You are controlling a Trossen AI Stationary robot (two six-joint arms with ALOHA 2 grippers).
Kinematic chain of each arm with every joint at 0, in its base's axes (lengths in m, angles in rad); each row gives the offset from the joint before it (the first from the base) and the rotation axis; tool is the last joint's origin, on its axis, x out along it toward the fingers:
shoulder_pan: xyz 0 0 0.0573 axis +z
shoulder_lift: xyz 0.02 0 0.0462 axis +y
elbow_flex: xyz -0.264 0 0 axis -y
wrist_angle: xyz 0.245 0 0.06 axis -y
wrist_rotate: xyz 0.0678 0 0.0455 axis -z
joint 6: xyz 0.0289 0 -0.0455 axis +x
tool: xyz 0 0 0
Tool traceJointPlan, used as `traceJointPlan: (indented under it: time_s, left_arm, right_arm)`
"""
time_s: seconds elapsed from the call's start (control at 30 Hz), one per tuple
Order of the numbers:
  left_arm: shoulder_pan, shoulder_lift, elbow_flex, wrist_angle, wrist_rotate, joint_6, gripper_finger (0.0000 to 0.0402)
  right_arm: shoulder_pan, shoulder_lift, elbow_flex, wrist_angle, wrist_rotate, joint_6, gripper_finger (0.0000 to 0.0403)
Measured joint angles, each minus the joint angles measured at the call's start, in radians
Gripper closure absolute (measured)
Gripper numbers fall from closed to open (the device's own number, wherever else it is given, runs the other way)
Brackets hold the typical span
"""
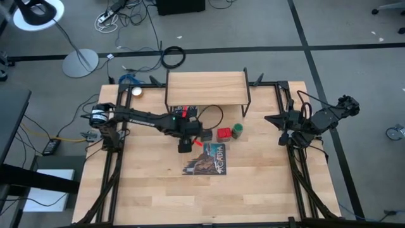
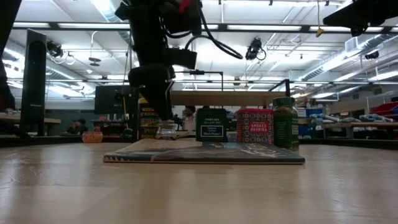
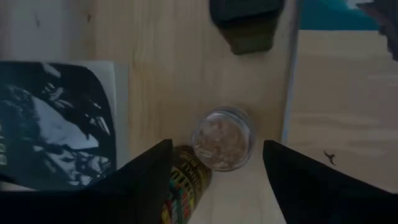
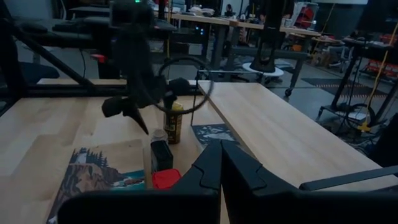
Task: Shelf spices
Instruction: Put the brown seasoning bottle on the shelf
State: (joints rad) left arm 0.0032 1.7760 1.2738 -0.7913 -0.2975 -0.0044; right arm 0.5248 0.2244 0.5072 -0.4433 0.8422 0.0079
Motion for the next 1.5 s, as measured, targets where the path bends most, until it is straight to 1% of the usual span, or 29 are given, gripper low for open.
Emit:
traceJointPlan:
  time_s: [0.1,0.23,0.43,0.5,0.6,0.73,1.0,1.13,1.3,1.4,1.5]
  left_arm:
    - [0.016,0.0,-0.003,0.008,0.013,-0.003,0.0146]
    - [0.037,0.007,-0.003,0.019,0.084,-0.006,0.0146]
    - [0.041,0.049,-0.004,0.046,0.116,-0.003,0.0146]
    - [0.042,0.063,-0.004,0.036,0.144,-0.002,0.0147]
    - [0.042,0.076,-0.004,0.032,0.147,0.0,0.015]
    - [0.042,0.076,-0.003,0.043,0.153,0.0,0.0168]
    - [0.042,0.076,-0.002,0.041,0.158,-0.004,0.0235]
    - [0.042,0.076,0.006,0.033,0.159,-0.012,0.0236]
    - [0.042,0.082,0.062,-0.005,0.178,-0.016,0.0236]
    - [0.041,0.08,0.133,-0.09,0.165,-0.011,0.0236]
    - [0.04,0.08,0.214,-0.2,0.124,-0.007,0.0236]
  right_arm:
    - [0.0,0.0,0.0,0.0,0.0,-0.002,0.0398]
    - [0.0,0.0,0.0,0.0,0.0,-0.003,0.0398]
    - [0.0,0.0,0.0,-0.001,0.0,-0.008,0.04]
    - [0.0,0.0,0.0,0.0,0.0,-0.009,0.0399]
    - [0.0,0.0,0.0,-0.001,-0.001,-0.01,0.0397]
    - [0.0,0.0,0.0,-0.001,0.0,-0.01,0.0399]
    - [0.0,0.0,0.0,0.0,0.0,-0.011,0.0397]
    - [0.0,0.0,0.0,0.0,0.0,-0.011,0.0399]
    - [0.0,0.0,0.0,0.0,0.0,-0.011,0.04]
    - [0.0,0.0,0.0,0.0,0.0,-0.011,0.0398]
    - [0.0,0.0,0.0,0.001,0.0,-0.011,0.0397]
